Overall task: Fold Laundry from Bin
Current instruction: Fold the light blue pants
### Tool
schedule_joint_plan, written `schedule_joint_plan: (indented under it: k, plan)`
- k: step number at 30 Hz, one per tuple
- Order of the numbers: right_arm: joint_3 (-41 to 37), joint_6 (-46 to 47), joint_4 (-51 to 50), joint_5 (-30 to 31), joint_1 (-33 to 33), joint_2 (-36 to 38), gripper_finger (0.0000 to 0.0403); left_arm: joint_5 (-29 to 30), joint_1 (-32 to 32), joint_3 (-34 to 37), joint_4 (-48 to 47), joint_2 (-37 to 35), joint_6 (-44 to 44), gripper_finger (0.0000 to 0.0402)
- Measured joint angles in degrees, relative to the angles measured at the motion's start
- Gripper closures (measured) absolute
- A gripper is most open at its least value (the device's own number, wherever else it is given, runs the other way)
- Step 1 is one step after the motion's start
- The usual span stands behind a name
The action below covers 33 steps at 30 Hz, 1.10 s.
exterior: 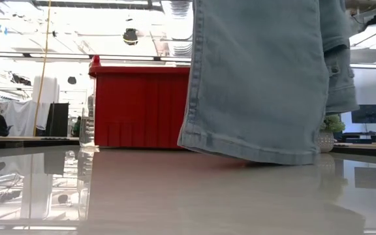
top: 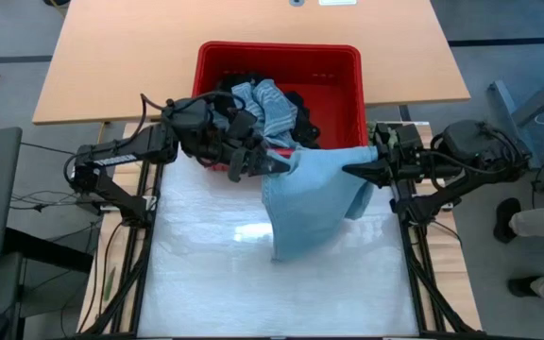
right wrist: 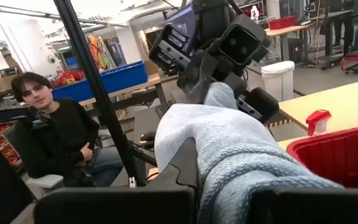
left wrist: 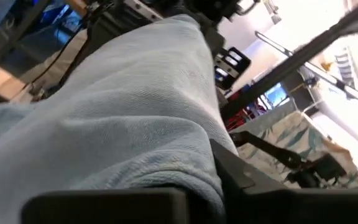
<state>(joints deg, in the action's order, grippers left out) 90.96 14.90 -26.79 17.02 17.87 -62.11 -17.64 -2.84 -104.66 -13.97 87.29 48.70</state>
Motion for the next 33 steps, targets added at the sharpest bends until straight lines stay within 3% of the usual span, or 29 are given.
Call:
schedule_joint_plan:
  k: [12,23,27,33]
  plan:
    - [0.1,2.5,2.2,-0.4,-0.4,0.0,0.0366,5.9,3.7,0.0,5.5,-3.9,-11.3,0.0401]
    - [0.0,15.5,7.8,-2.3,-2.0,-2.4,0.0366,9.5,6.3,0.0,8.4,-3.7,-9.0,0.0401]
    - [0.0,17.8,7.4,-4.6,-6.7,-2.7,0.0368,10.2,2.8,0.0,7.7,-3.8,-7.0,0.0401]
    - [0.0,13.2,7.1,-16.7,-22.0,-3.0,0.0368,4.4,-9.8,-0.1,3.9,-3.7,-2.4,0.0401]
